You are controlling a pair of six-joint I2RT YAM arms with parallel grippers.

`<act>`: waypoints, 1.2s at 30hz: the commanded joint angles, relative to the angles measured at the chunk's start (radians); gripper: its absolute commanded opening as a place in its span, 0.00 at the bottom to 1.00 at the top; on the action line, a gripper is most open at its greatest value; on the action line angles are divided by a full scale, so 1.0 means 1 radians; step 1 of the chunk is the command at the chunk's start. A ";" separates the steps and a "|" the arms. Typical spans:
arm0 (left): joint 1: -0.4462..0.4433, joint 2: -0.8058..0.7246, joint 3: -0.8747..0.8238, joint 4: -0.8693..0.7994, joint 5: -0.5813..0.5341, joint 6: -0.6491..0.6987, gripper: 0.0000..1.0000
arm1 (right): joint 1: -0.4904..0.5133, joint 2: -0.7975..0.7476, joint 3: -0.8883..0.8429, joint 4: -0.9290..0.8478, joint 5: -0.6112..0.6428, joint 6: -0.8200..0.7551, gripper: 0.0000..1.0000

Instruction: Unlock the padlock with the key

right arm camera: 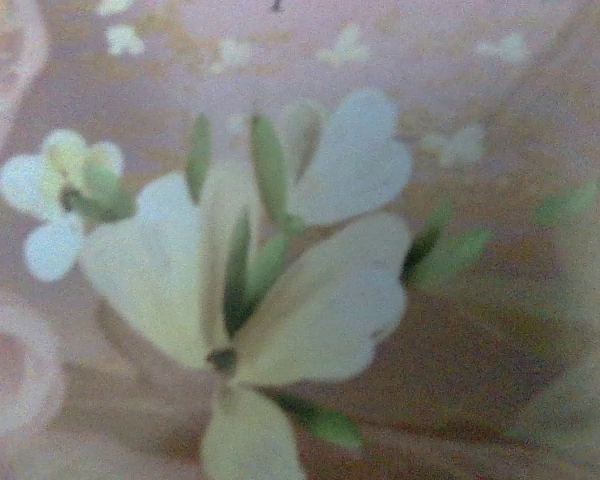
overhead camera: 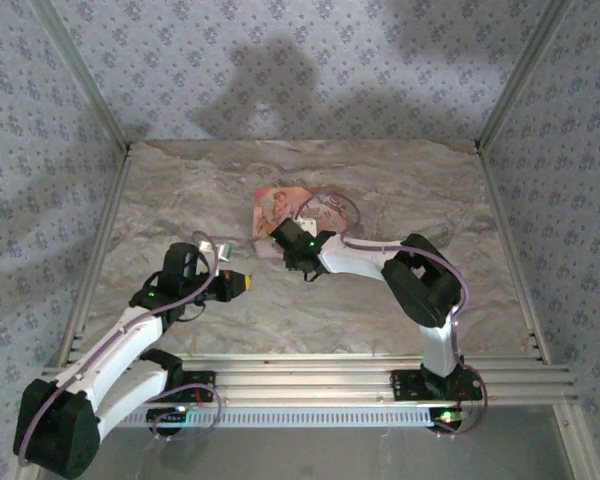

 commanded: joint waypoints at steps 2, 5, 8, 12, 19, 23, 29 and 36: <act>-0.014 -0.016 0.012 -0.023 0.028 0.030 0.00 | -0.005 0.010 0.035 -0.024 0.012 -0.023 0.23; -0.019 -0.012 0.010 -0.023 0.037 0.034 0.00 | -0.002 -0.009 0.022 -0.031 -0.010 -0.026 0.21; -0.023 -0.006 0.007 -0.020 0.042 0.035 0.00 | -0.007 -0.025 0.017 -0.037 -0.079 -0.040 0.20; -0.031 0.002 0.009 -0.001 0.057 0.036 0.00 | -0.011 -0.032 0.044 -0.082 -0.179 -0.054 0.17; -0.064 -0.009 0.014 0.034 0.070 0.051 0.00 | -0.019 -0.051 0.076 -0.107 -0.366 -0.100 0.03; -0.080 -0.019 0.009 0.053 0.070 0.060 0.00 | -0.033 -0.085 0.076 -0.111 -0.457 -0.118 0.00; -0.088 -0.022 -0.003 0.082 0.045 0.065 0.00 | -0.073 -0.164 0.056 -0.105 -0.544 -0.123 0.00; -0.096 0.022 0.019 0.110 0.038 0.061 0.00 | -0.143 -0.317 -0.049 -0.072 -0.507 -0.074 0.00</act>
